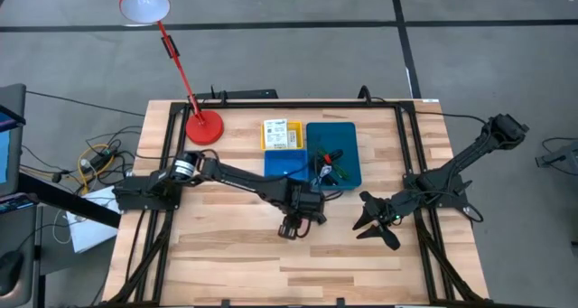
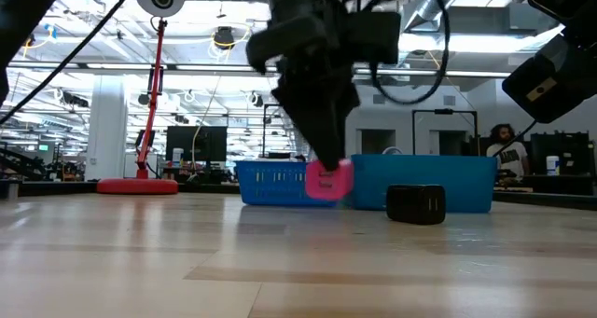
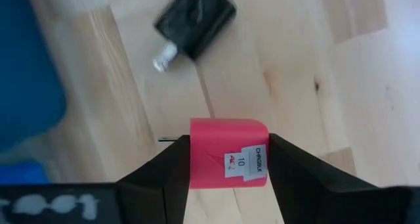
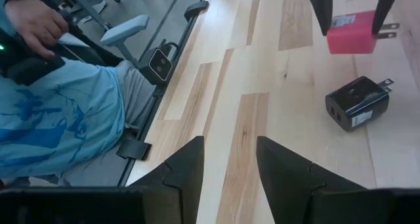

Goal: Pick and place items into bin
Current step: Put the pink charger adapter into the dark blue bin

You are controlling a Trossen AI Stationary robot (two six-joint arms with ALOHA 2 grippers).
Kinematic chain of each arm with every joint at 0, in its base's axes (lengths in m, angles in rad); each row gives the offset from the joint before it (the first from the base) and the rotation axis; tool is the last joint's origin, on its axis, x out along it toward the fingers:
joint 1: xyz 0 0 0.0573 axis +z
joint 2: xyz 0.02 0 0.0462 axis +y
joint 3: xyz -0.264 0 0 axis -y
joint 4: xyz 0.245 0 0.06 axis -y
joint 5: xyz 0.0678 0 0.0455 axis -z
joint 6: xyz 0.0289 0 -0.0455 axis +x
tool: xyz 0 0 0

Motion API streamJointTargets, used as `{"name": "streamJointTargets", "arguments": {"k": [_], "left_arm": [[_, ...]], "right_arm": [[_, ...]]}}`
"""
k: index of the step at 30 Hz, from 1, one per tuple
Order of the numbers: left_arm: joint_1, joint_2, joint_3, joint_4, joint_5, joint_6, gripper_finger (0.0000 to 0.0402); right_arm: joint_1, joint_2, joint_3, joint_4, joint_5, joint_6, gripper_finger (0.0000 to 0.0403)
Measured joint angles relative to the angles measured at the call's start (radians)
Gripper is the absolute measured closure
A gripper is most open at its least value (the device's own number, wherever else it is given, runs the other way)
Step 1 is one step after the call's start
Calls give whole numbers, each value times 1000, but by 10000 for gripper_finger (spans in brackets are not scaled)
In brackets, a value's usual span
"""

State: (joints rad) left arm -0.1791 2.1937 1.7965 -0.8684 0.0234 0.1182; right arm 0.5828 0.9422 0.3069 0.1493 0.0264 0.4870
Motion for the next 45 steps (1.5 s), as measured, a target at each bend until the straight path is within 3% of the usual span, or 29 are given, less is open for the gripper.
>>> {"name": "streamJointTargets", "arguments": {"k": [13,22,33,39,45], "left_arm": [[-10,0,132,-175,-228,88,240],[75,0,195,-289,-386,158,240],[212,0,195,-322,-396,160,239],[243,0,195,-330,-395,159,237],[246,0,195,-330,-383,157,210]], "right_arm": [[0,0,0,0,0,0,268],[0,0,0,0,0,0,268],[0,0,0,0,-1,0,268],[0,0,0,0,-1,0,270],[0,0,0,-10,-1,0,269]]}}
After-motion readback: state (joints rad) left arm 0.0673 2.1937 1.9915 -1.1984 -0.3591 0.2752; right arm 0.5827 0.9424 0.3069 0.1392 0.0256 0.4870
